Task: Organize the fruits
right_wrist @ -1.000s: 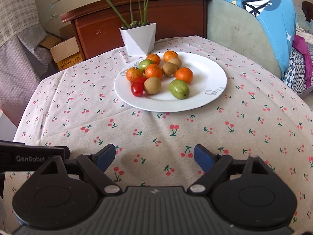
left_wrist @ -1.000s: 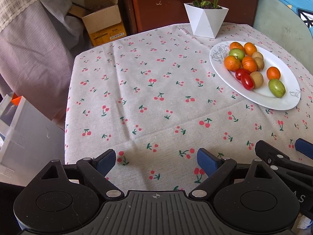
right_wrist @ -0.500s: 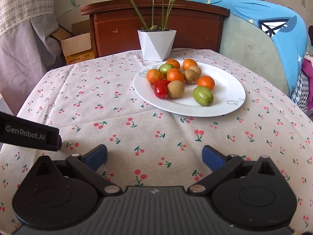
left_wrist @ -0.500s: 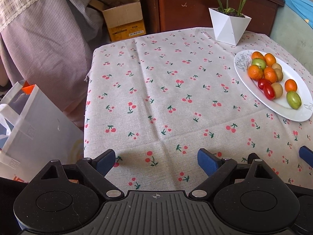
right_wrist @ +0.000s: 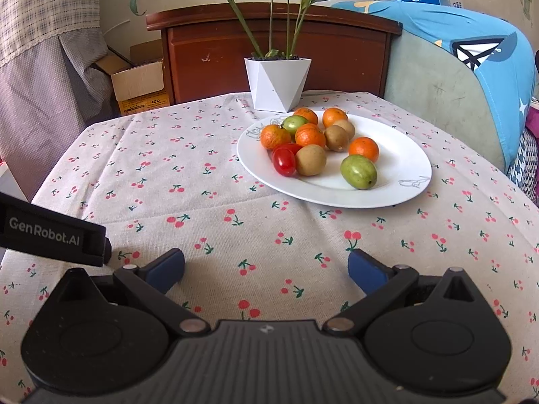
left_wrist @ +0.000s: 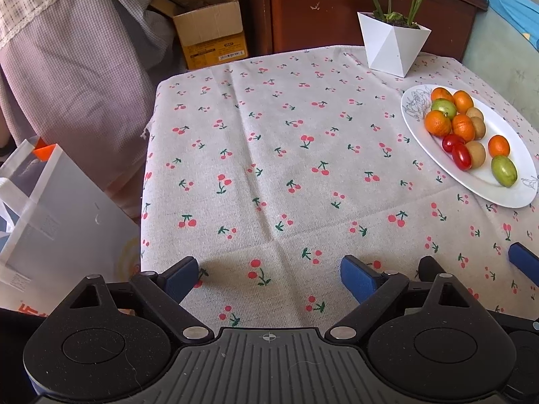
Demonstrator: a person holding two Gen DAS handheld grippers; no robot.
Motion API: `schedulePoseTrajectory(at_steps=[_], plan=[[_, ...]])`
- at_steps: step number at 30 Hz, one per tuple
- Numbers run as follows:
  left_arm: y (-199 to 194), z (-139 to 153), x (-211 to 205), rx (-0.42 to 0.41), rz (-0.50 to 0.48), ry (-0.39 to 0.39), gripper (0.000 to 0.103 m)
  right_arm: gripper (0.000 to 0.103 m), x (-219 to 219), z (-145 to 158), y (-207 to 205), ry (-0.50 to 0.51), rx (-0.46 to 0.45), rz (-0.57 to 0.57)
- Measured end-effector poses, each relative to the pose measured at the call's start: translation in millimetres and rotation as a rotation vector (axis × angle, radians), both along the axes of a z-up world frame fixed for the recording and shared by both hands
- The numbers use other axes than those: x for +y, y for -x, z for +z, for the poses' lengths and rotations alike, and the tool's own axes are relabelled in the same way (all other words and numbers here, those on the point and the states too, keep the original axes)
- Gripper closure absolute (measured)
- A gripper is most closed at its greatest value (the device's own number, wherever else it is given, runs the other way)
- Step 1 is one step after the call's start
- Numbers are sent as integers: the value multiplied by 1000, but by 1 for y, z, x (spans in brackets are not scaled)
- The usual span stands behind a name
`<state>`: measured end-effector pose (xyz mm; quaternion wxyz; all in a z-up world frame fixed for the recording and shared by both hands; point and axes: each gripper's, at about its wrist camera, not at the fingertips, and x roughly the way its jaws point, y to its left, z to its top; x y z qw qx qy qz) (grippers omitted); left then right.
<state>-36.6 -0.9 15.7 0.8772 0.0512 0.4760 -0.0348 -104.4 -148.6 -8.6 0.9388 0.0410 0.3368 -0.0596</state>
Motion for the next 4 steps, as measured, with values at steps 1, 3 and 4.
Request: schedulePoseTrajectory(at_steps=[1, 3, 4], plan=[[0, 0, 0, 0, 1, 1, 10, 1, 0, 0, 0, 1, 0, 0], [0, 1, 1, -1, 3, 3, 10, 1, 0, 0, 0, 1, -1, 0], [0, 1, 1, 0, 4, 4, 10, 1, 0, 0, 1, 2, -1, 0]])
